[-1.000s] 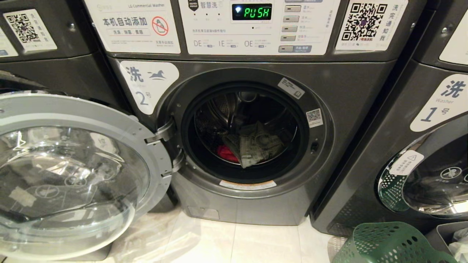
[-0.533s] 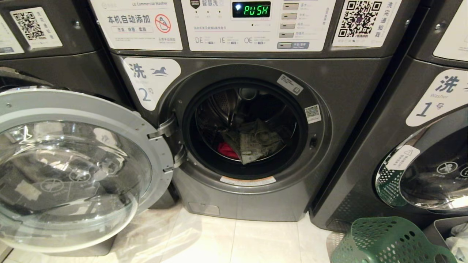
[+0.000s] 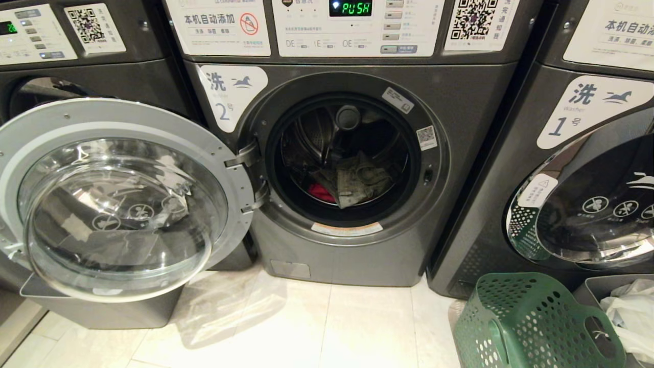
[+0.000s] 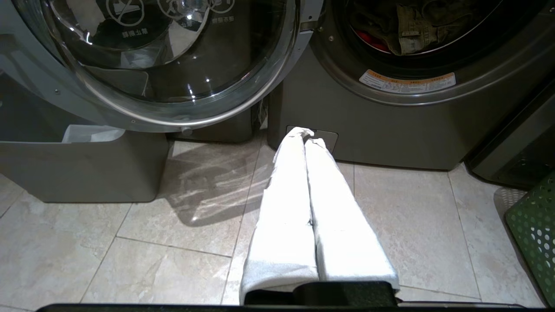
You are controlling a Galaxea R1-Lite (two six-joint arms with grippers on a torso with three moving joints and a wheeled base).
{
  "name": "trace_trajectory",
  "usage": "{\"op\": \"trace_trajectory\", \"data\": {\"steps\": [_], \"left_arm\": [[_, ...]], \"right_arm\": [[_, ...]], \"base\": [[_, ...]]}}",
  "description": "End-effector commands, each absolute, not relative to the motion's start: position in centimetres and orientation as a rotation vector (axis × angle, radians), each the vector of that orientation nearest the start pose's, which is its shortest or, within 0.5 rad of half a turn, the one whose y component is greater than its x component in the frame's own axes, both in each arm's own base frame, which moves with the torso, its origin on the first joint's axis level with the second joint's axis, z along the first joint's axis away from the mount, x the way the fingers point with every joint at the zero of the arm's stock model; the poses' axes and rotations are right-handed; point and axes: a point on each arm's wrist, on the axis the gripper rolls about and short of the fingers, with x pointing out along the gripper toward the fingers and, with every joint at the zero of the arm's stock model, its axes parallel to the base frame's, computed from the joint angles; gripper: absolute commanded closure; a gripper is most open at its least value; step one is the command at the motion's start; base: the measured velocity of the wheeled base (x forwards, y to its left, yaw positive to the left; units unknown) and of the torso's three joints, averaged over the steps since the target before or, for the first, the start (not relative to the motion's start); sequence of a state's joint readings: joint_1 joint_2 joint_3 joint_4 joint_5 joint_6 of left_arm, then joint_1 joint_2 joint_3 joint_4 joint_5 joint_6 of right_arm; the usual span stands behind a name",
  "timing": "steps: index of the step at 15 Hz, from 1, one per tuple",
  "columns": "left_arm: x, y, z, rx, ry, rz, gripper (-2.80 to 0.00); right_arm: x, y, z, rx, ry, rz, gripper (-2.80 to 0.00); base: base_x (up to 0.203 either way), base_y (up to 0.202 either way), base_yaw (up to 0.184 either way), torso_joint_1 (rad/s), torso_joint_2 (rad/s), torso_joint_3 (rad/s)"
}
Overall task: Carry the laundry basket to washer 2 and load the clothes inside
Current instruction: Close the washing machine door with the left hand
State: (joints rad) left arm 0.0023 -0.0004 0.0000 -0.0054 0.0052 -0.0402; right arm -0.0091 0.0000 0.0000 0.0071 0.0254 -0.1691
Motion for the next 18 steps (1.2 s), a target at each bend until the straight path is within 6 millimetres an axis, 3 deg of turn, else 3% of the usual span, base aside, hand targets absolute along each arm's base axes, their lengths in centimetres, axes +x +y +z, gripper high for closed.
{"op": "trace_trajectory", "data": {"steps": [1, 5, 7, 9, 10, 12, 14, 16, 18], "left_arm": [[-2.3, 0.0, 7.6, -0.041, -0.006, 0.009, 0.00], [-2.4, 0.0, 8.2, 0.000, -0.026, 0.000, 0.00], [-3.6, 0.0, 11.7, -0.003, -0.112, 0.007, 0.00], [-4.3, 0.1, 16.9, -0.011, -0.117, 0.058, 0.00], [-3.7, 0.2, 19.8, -0.020, -0.082, 0.088, 0.00], [0.2, 0.3, 26.5, -0.069, 0.004, 0.132, 0.00], [6.4, 0.5, 32.3, -0.120, 0.064, 0.186, 0.00], [13.8, 1.6, 35.3, -0.152, 0.122, 0.259, 0.00], [20.4, 4.1, 36.2, -0.171, 0.140, 0.324, 0.00]], "right_arm": [[-2.3, 0.1, 7.5, -0.170, 0.008, 0.018, 0.00], [-2.3, 0.1, 7.5, -0.168, 0.008, 0.018, 0.00], [-2.3, 0.1, 7.5, -0.168, 0.008, 0.018, 0.00], [-2.3, 0.1, 7.5, -0.166, 0.008, 0.016, 0.00], [-2.3, 0.1, 7.5, -0.166, 0.008, 0.016, 0.00], [-2.3, 0.1, 7.5, -0.161, 0.009, 0.016, 0.00], [-2.3, 0.1, 7.5, -0.161, 0.009, 0.016, 0.00], [-2.3, 0.1, 7.5, -0.161, 0.009, 0.016, 0.00], [-2.3, 0.1, 7.5, -0.159, 0.009, 0.016, 0.00]], "base": [[0.000, 0.000, 0.000, 0.000, 0.00, 0.000], [0.000, 0.000, 0.000, 0.000, 0.00, 0.000], [0.000, 0.000, 0.000, 0.000, 0.00, 0.000], [0.000, 0.000, 0.000, 0.000, 0.00, 0.000], [0.000, 0.000, 0.000, 0.000, 0.00, 0.000], [0.000, 0.000, 0.000, 0.000, 0.00, 0.000], [0.000, 0.000, 0.000, 0.000, 0.00, 0.000], [0.000, 0.000, 0.000, 0.000, 0.00, 0.000], [0.000, 0.000, 0.000, 0.000, 0.00, 0.000]]}}
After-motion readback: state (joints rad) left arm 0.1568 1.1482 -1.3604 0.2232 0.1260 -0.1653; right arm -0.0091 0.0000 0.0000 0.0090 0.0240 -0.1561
